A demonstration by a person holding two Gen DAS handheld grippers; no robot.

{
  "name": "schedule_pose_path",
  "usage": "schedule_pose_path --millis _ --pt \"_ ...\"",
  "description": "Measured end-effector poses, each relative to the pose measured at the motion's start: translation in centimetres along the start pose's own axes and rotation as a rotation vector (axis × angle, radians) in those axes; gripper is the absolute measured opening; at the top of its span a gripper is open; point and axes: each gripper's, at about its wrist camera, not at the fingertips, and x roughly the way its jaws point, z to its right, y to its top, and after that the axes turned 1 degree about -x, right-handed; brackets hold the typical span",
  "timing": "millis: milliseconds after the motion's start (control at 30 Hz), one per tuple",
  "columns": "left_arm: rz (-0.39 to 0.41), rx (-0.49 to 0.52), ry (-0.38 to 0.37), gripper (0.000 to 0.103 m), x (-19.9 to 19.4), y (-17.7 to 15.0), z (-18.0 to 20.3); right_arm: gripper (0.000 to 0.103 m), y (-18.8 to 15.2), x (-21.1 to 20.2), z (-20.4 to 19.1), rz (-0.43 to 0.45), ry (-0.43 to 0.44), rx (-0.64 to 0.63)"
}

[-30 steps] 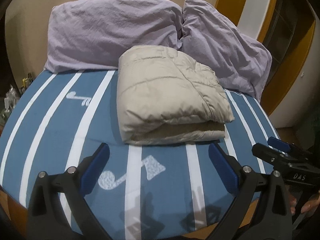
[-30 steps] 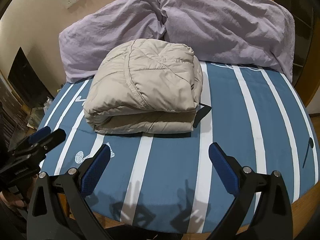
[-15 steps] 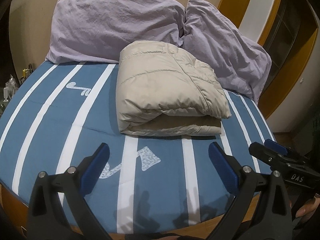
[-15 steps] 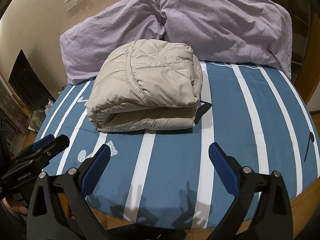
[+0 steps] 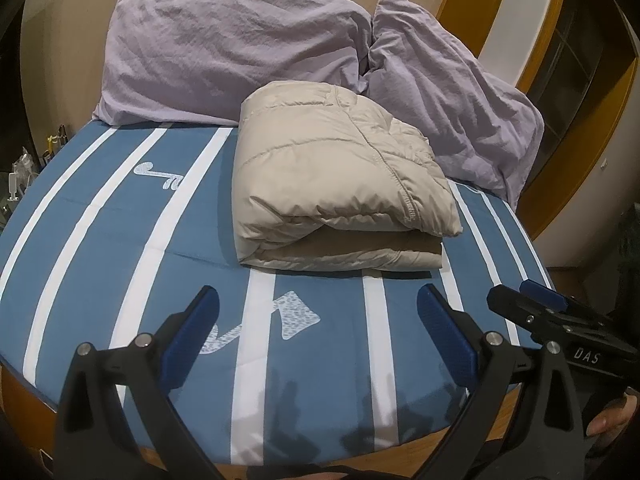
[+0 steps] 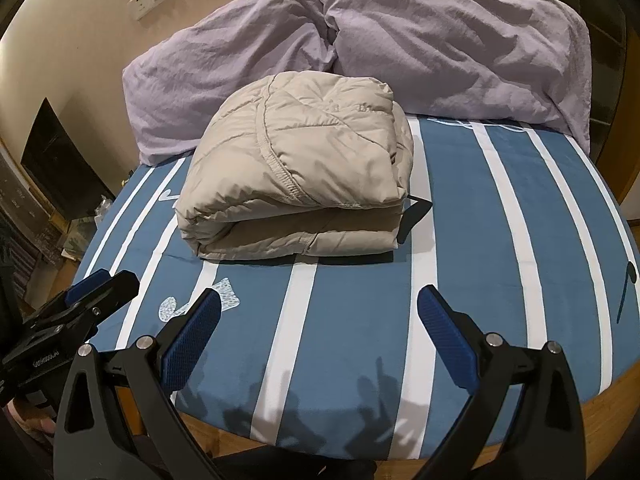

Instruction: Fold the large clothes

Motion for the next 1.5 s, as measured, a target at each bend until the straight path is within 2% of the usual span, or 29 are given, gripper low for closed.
schedule_pose_path --millis 1500 --pt "0.000 0.004 -0.003 0.099 0.06 0.77 0.11 0.100 -0.09 0.23 0.25 -0.009 0.003 -0.006"
